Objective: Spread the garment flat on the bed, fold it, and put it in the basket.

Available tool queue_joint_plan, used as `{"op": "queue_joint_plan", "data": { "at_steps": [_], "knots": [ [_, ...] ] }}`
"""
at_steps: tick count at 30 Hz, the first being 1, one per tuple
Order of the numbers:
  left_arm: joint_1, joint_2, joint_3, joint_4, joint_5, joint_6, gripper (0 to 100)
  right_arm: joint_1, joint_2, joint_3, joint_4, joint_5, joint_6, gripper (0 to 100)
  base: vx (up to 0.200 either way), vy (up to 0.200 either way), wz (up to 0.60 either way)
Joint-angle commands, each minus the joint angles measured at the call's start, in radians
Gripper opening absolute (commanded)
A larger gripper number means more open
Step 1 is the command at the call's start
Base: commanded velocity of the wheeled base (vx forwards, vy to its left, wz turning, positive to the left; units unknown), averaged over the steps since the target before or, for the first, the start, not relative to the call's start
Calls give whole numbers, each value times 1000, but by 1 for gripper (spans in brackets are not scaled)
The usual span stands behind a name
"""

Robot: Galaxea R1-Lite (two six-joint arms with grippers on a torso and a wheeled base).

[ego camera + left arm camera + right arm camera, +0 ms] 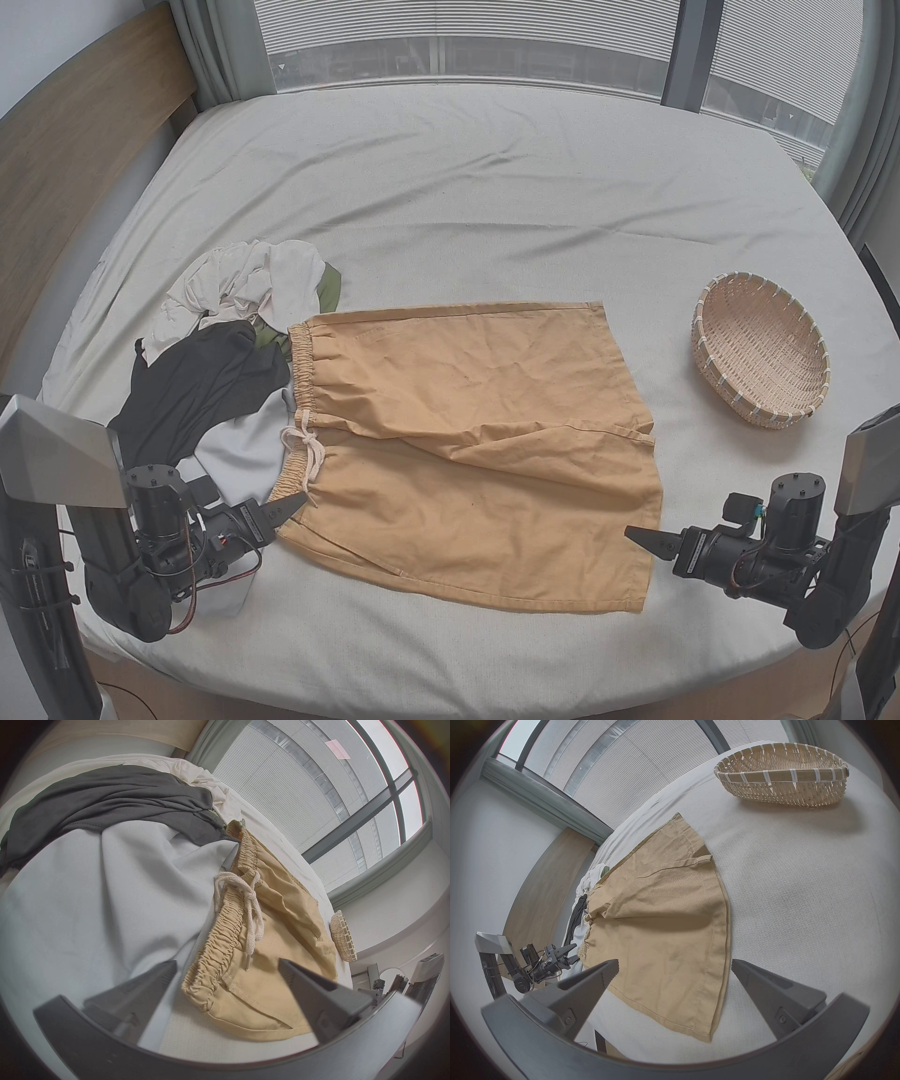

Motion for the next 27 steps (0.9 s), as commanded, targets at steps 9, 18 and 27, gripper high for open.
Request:
{"op": "queue_joint_plan", "data": {
  "at_steps": [9,18,27],
  "knots": [
    [-1,-1,8,-1,0,0,0,39,63,69,-1,7,0,100,0,0,0],
    [-14,-8,16,-2,0,8,0,65,165,49,-4,5,2,100,0,0,0],
    [-17,-10,17,-4,1,9,0,74,209,24,-4,2,3,0,0,0,0]
  ]
}}
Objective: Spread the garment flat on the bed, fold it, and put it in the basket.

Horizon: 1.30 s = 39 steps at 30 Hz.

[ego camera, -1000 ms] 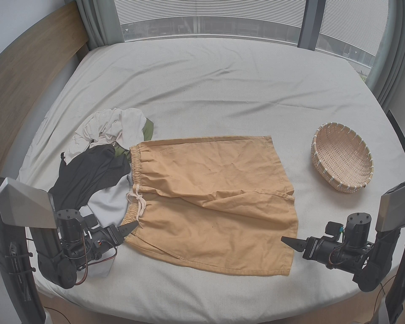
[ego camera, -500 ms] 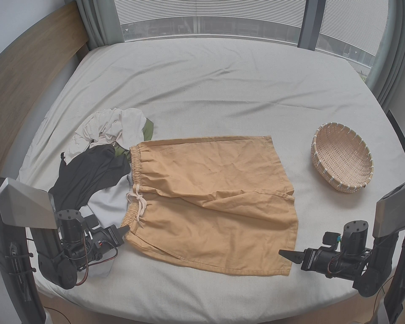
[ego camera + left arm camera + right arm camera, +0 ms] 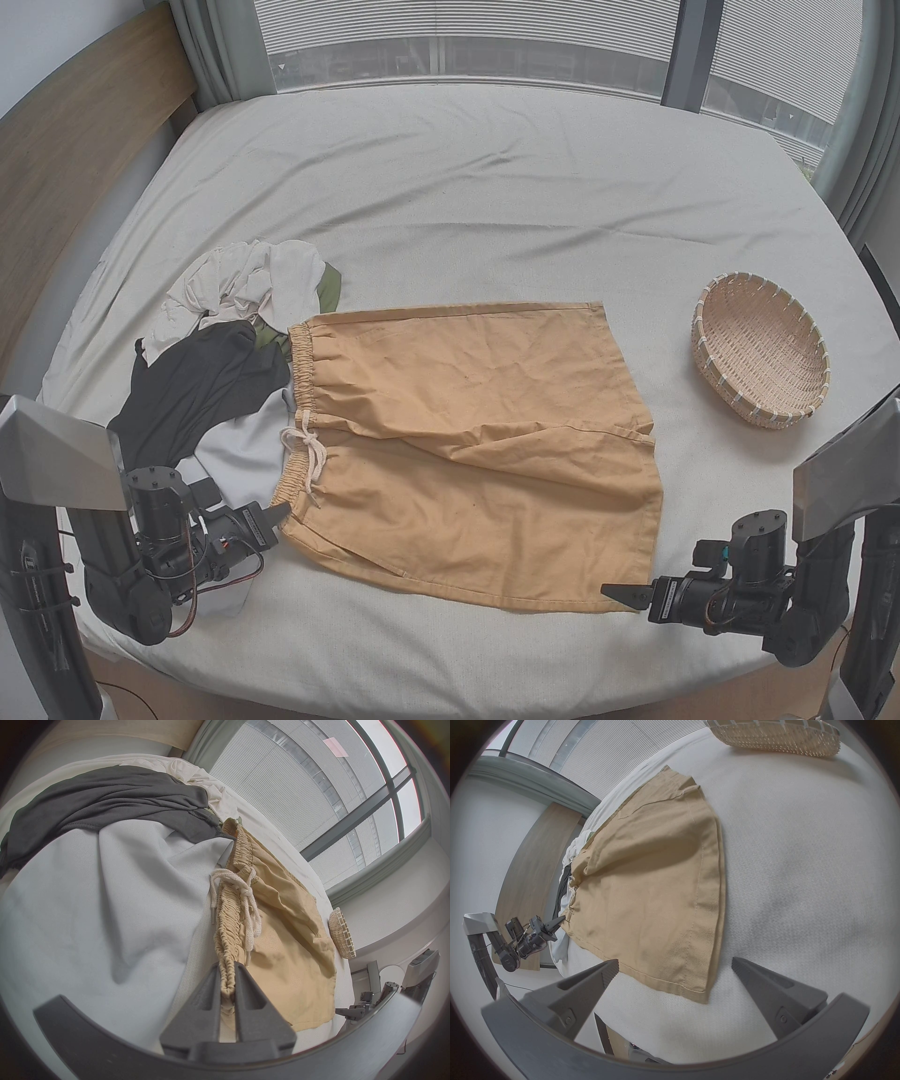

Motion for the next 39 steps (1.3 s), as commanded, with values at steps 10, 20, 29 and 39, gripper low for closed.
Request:
{"op": "queue_joint_plan", "data": {
  "at_steps": [10,20,29,39],
  "knots": [
    [-1,-11,5,-1,0,0,0,-2,-4,24,2,-1,6,0,0,0,0],
    [11,-112,143,5,-139,6,0,-45,-146,61,12,2,-13,0,0,0,0],
    [54,-15,250,5,-161,147,0,-55,-155,61,164,2,-120,0,0,0,0],
    [72,1,272,8,-176,187,0,-54,-212,61,300,13,-171,0,0,0,0]
  ]
}}
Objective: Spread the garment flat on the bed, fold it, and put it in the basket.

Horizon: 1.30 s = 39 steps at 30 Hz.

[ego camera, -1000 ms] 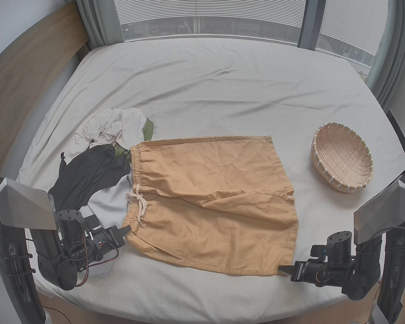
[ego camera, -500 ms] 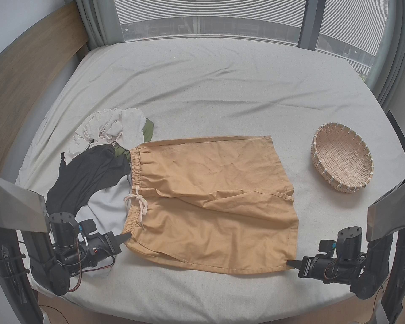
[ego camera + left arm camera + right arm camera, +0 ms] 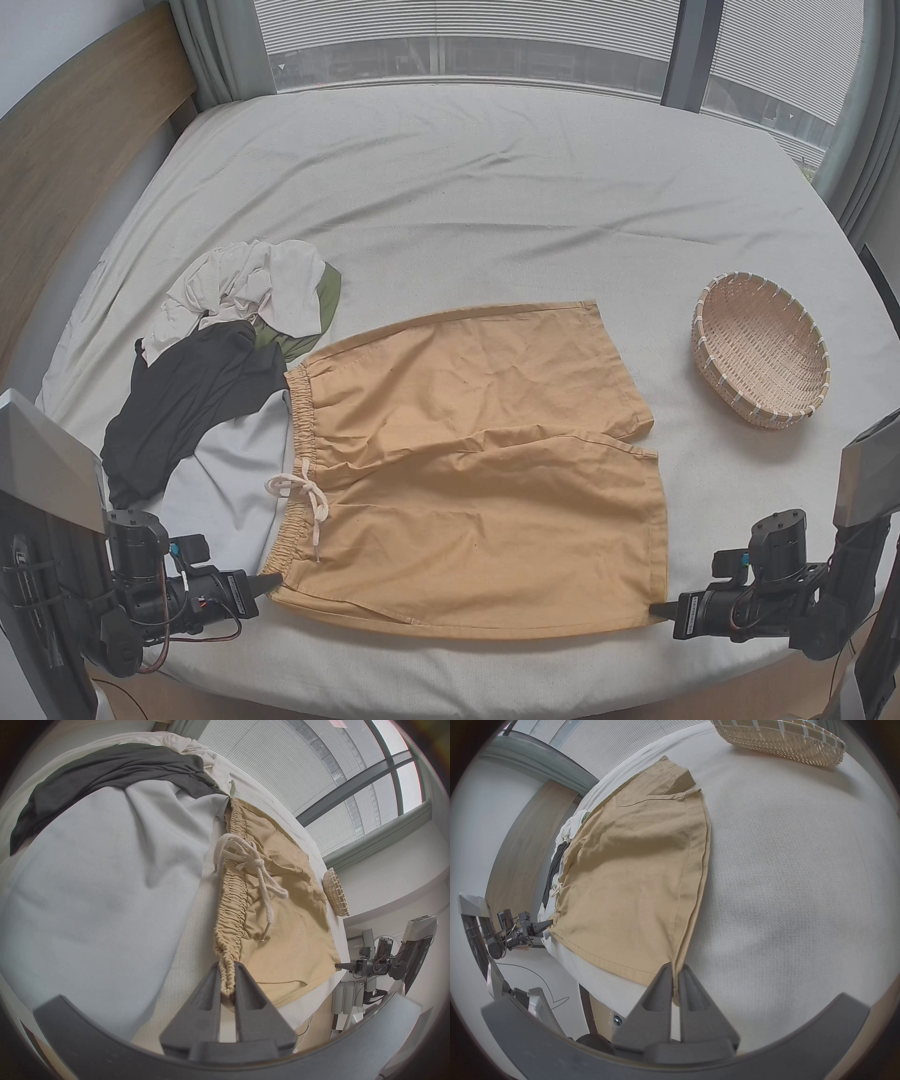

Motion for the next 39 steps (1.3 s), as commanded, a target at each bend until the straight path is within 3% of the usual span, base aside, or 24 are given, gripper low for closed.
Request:
{"op": "queue_joint_plan", "data": {
  "at_steps": [1,11,16,17,21,28,37,39],
  "knots": [
    [3,15,17,3,-7,2,0,0,-41,18,39,7,-11,0,0,0,0],
    [-6,14,19,2,-9,26,0,-11,-114,18,107,32,-11,0,0,0,0],
    [0,-48,3,-5,-30,31,0,-22,-157,18,-43,47,1,0,0,0,0],
    [6,-81,-23,-6,-38,26,0,-40,-157,16,-138,50,9,0,0,0,0],
    [22,-178,-90,-5,-39,-14,0,-49,-162,-8,-283,50,47,0,0,0,0],
    [14,-310,-175,-5,-22,-103,0,-49,-288,-137,-267,50,80,0,0,0,0],
    [11,-370,-250,-3,1,-155,0,-54,-308,-266,-258,46,101,0,0,0,0],
    [-9,-387,-293,-3,31,-225,0,-57,-306,-317,-260,46,116,0,0,0,0]
  ]
}}
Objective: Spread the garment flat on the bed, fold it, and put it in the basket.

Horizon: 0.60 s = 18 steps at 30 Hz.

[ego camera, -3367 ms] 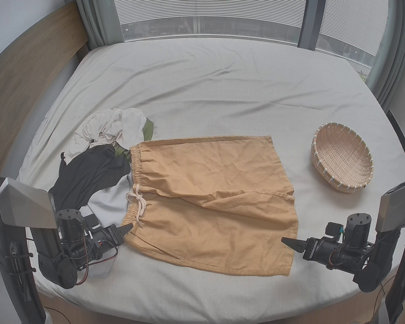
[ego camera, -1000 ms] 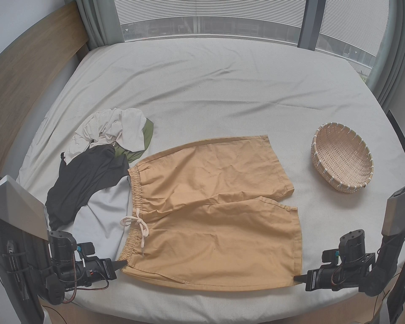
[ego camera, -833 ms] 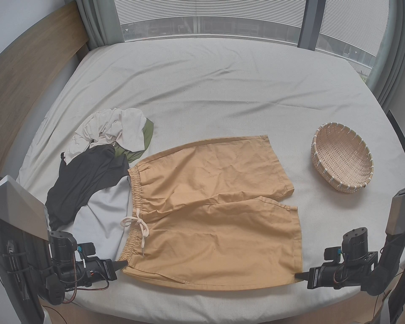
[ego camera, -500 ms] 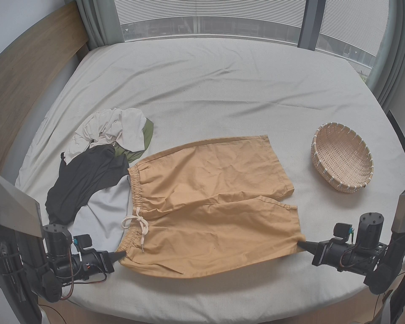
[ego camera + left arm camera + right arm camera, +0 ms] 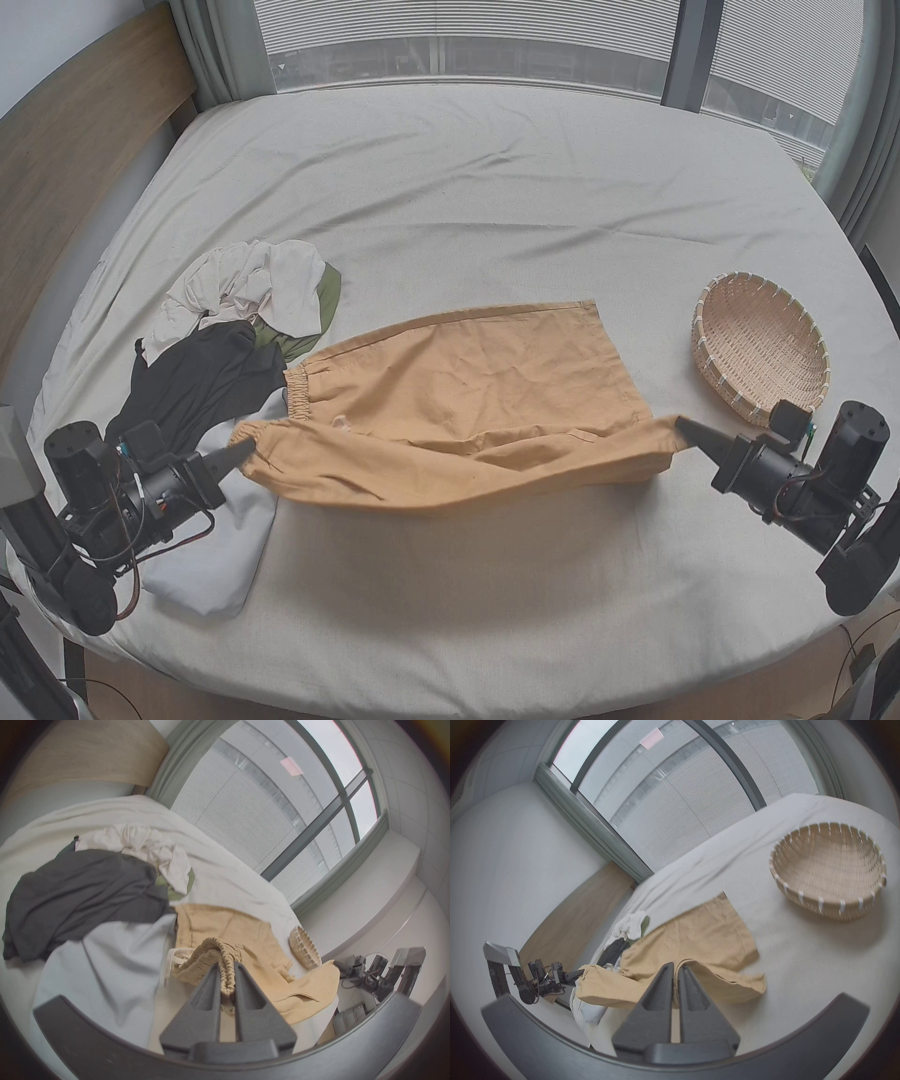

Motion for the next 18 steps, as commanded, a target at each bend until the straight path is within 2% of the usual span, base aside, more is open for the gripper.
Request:
{"op": "queue_joint_plan", "data": {
  "at_steps": [1,5,12,18],
  "knots": [
    [-21,-59,-68,-1,39,-63,0,-9,-17,-83,-1,-1,16,0,0,0,0],
    [-41,-49,-103,-1,96,-75,0,-35,1,-147,-1,1,30,0,0,0,0],
    [-47,-33,-95,-1,99,-76,0,-50,9,-178,1,-1,39,0,0,0,0],
    [-49,-33,-68,-1,99,-73,0,-41,-66,-107,1,1,39,0,0,0,0]
  ]
}}
